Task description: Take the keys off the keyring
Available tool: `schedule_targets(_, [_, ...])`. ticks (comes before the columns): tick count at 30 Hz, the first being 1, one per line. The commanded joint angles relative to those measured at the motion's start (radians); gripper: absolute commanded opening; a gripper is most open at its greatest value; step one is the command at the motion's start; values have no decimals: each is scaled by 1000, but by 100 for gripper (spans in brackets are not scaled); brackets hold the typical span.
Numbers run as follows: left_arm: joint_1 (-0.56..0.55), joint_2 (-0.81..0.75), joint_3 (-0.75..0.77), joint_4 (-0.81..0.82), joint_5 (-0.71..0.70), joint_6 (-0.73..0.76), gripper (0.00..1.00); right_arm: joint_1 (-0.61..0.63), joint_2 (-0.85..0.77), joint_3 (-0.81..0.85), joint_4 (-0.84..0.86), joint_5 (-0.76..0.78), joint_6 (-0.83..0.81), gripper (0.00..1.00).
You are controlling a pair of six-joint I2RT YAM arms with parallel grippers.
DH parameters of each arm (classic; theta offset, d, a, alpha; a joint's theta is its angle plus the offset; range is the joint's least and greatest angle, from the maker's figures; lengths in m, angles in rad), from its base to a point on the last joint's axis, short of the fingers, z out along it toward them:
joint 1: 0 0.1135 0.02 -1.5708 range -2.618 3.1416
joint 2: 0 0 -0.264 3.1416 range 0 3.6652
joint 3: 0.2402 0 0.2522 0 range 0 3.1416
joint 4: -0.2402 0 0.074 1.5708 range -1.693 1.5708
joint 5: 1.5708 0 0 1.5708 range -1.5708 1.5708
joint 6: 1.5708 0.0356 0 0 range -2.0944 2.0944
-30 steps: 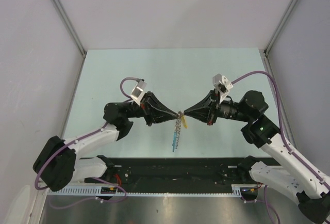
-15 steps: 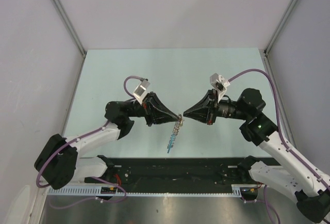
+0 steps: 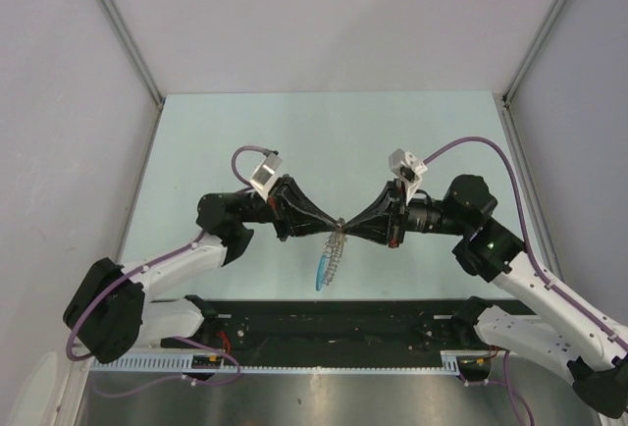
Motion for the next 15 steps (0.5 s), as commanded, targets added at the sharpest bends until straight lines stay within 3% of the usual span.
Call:
schedule_targets(1, [2, -68, 31, 191, -36, 80, 0, 45, 0, -15, -20, 74, -21, 6])
schedule_targets(15, [2, -118, 15, 131, -50, 116, 0, 74, -26, -23, -52, 189, -54, 6])
